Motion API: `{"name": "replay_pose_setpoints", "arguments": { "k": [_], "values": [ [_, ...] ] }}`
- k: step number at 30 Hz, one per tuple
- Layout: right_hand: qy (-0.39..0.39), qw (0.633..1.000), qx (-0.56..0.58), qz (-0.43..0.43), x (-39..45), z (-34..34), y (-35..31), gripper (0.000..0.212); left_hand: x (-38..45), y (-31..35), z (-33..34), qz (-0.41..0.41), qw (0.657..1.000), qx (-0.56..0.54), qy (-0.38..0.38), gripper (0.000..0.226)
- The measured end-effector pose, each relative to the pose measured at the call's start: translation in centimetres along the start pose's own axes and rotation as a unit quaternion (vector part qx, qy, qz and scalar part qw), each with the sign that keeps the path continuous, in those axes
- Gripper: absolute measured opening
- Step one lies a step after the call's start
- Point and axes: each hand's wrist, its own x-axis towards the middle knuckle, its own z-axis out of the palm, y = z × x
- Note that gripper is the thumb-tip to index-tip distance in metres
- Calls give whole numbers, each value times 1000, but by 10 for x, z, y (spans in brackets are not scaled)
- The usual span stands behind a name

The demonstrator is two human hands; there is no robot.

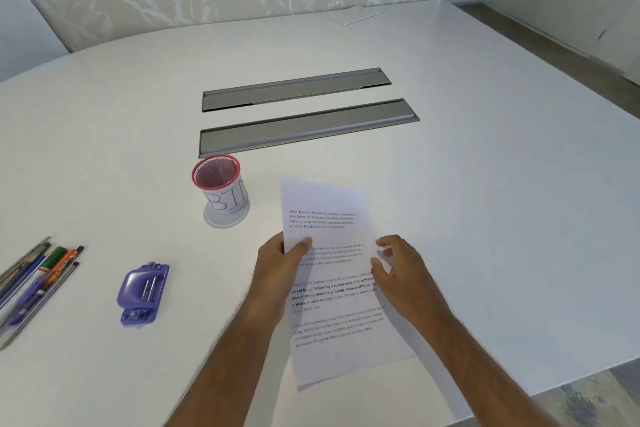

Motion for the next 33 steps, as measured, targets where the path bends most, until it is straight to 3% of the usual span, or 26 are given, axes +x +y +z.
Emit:
{"name": "replay_pose_setpoints", "arguments": {
  "k": [5,8,11,15,20,25,28,33],
  "values": [
    [9,995,92,49,9,-1,-4,29,-9,3,-18,121,986,114,7,29],
    [17,978,186,88,17,-4,-13,46,-15,9,-32,139,988,59,-30,29],
    [-30,932,347,102,24,-12,-36,63,-22,22,-45,158,986,-4,-44,24],
    [-80,872,482,21,35,-28,-85,40,-31,58,-56,211,975,-48,-45,21],
    [-33,869,484,-99,46,-53,-145,18,-43,111,-63,334,941,-51,-27,20],
    [-13,849,487,-204,47,-68,-173,21,-52,135,-66,403,914,-52,-17,21],
    [-15,855,485,-181,46,-53,-160,29,-46,117,-65,374,927,-16,15,34],
    [-40,925,363,-108,38,-18,-121,27,-31,70,-58,246,969,33,3,28]
  ]
}}
